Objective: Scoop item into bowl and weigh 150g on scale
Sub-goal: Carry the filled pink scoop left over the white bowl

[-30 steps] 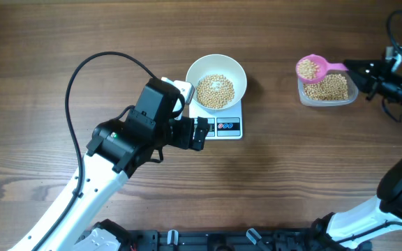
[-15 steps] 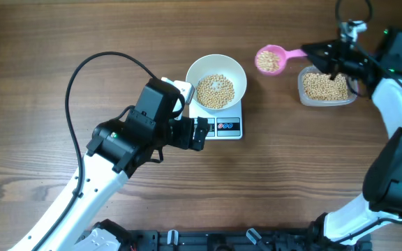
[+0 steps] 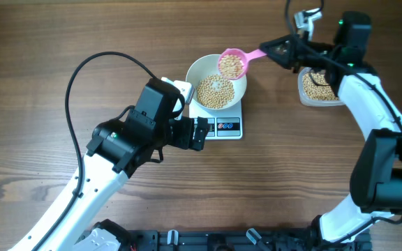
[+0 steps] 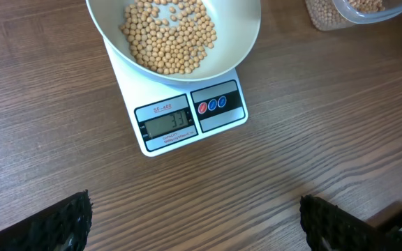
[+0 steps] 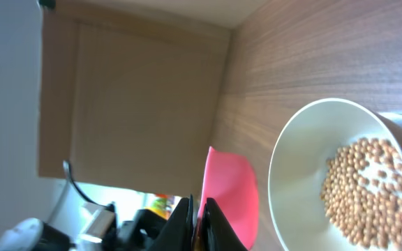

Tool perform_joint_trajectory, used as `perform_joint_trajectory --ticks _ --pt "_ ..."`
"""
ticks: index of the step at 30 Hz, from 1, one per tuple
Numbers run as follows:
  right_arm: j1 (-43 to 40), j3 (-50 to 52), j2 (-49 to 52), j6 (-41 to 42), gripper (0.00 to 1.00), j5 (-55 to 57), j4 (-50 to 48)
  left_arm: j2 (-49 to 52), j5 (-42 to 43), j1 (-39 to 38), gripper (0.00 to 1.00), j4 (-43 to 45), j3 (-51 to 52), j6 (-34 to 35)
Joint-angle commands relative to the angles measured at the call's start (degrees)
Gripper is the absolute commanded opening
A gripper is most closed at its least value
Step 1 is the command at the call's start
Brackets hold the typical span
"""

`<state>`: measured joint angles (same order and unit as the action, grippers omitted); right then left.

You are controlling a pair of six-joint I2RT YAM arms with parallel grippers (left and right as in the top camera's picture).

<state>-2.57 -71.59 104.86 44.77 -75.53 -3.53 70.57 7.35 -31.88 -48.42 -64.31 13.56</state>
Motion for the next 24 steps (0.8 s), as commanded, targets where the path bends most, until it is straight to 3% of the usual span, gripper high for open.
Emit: perform_joint_trajectory --ticks 1,12,24 --pt "2.21 -0.07 0.68 -13.35 0.05 2.45 -0.48 -0.04 -0.55 -0.26 1.00 0.00 0.24 -1.18" --pt "7.87 -0.07 -1.99 -26.80 0.05 13.60 -0.46 -0.04 -0.55 -0.26 1.00 0.00 0.24 -1.18" --pt "9.88 -0.07 -4.26 -28.72 0.05 18.12 -0.44 -0.04 -0.55 -0.26 1.00 0.00 0.24 -1.18"
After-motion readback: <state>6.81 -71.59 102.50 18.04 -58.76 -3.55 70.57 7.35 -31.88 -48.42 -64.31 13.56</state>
